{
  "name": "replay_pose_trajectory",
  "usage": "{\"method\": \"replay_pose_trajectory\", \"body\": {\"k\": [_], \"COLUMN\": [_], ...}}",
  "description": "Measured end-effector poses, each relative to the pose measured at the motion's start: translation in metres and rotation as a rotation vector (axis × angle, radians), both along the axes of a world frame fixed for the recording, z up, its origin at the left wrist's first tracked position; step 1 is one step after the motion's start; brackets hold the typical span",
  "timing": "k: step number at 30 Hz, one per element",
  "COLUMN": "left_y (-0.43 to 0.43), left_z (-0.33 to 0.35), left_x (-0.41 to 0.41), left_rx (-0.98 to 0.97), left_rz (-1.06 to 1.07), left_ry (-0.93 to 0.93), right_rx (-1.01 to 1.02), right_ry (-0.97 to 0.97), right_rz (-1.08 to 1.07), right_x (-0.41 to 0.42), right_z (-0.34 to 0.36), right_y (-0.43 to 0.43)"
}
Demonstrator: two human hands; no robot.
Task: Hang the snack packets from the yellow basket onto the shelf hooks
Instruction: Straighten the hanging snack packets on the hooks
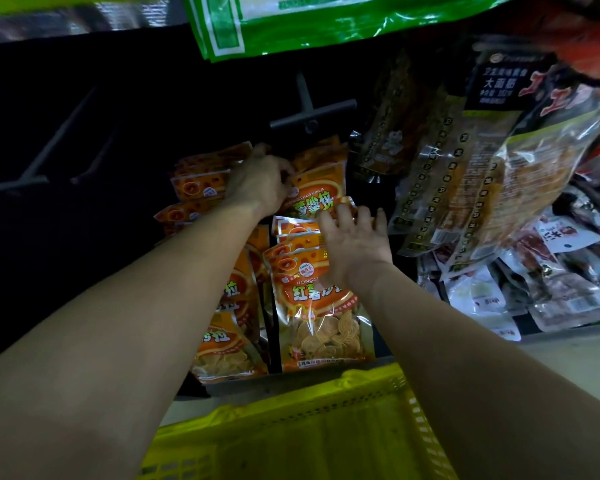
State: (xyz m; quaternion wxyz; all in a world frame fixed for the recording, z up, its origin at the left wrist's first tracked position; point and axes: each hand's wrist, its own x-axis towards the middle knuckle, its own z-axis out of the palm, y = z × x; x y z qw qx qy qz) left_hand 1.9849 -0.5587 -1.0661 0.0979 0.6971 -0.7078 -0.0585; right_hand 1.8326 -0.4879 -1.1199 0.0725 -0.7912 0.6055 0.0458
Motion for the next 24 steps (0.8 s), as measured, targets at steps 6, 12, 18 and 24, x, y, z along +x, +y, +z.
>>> {"method": "replay_pose_trajectory", "body": {"k": [6,12,18,24], "left_y": [0.002,0.009,0.009,0.010], "left_z": [-0.008,-0.003,-0.004,-0.006], "left_x": [0.000,0.003,0.010,0.014], "left_rx": [0.022,-0.085,-0.132,-0.173], "left_rz": [0.031,-0.057,-0.072,-0.081], "left_ry": [-0.051,-0.018,0.015,0.038], "right_rx": [0.012,-0.004,-0.028,-0.061], "right_ry": [-0.003,-0.005,0.019,0.038], "right_rz": [-0.016,-0.028,-0.023,-0.034], "right_x": [0.001,0.002,0.003,0.006], "right_z": [0.000,0.002,0.003,0.004], "right_y": [-0.001,0.001,0.000,-0.003]}}
